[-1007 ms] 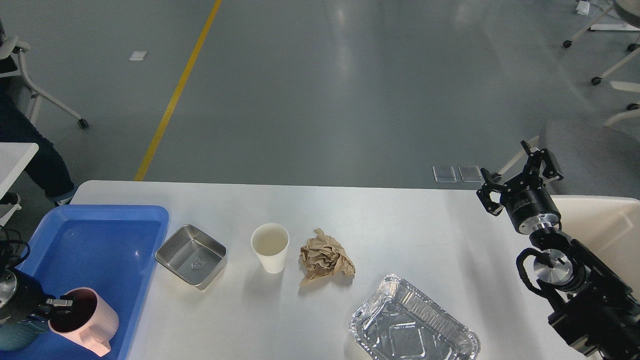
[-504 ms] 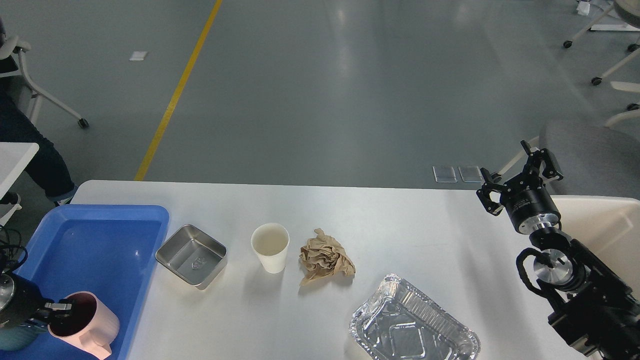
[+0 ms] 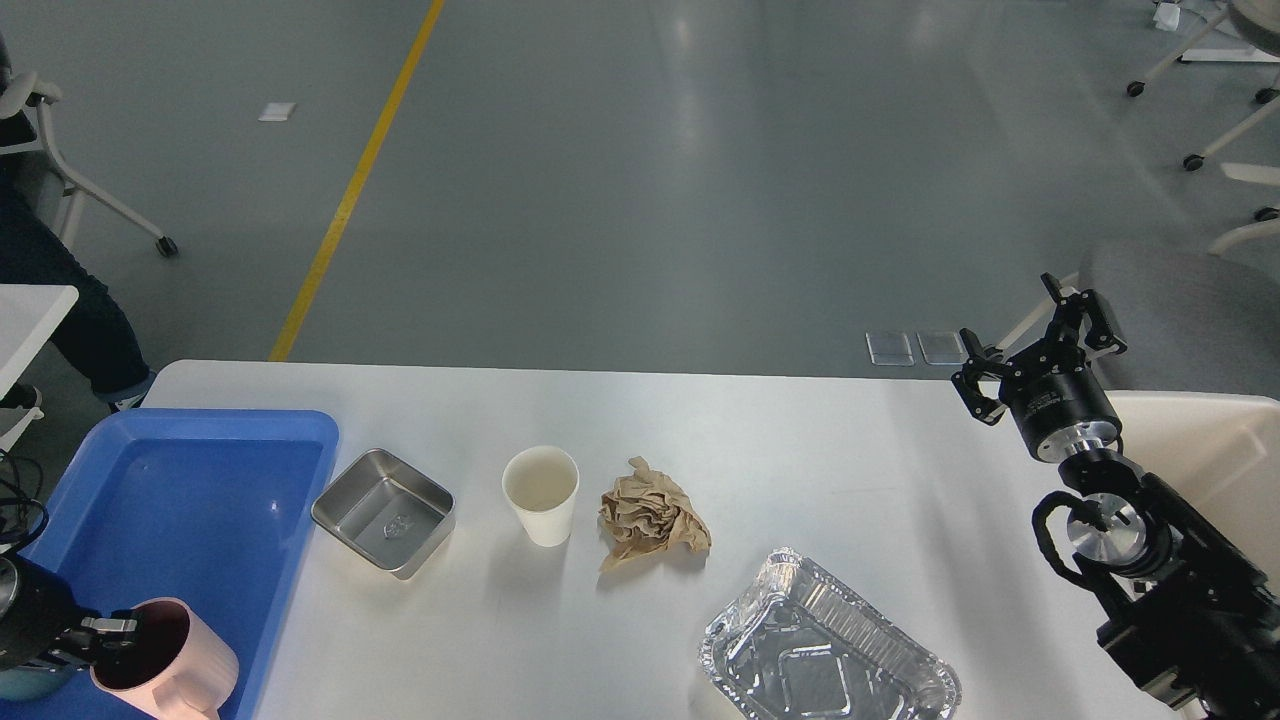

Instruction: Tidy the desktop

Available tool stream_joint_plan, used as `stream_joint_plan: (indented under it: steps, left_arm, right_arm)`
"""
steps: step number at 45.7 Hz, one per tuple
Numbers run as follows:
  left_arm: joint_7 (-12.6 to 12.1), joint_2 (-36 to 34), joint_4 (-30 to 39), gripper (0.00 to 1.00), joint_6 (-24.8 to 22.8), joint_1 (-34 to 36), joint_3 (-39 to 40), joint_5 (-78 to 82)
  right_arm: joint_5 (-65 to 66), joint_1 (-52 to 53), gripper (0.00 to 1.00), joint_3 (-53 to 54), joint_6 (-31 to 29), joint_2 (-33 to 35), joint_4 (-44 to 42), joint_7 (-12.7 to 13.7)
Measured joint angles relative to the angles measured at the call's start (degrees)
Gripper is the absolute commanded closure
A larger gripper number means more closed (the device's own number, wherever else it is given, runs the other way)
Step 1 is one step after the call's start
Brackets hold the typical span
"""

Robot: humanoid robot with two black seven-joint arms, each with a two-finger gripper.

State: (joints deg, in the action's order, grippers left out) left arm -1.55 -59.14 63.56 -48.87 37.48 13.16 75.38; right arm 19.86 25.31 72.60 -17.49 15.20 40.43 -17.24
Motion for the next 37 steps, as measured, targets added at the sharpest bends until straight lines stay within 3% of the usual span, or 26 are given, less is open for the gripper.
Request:
stream_joint_plan:
  steps: [37]
  left_arm:
    - [-0.4, -0.2, -0.9, 0.03, 0.4, 0.0, 0.0, 0.1]
  right_arm:
    - [0.0, -0.2, 0.00, 0.0, 0.1, -0.3, 0.1, 0.0]
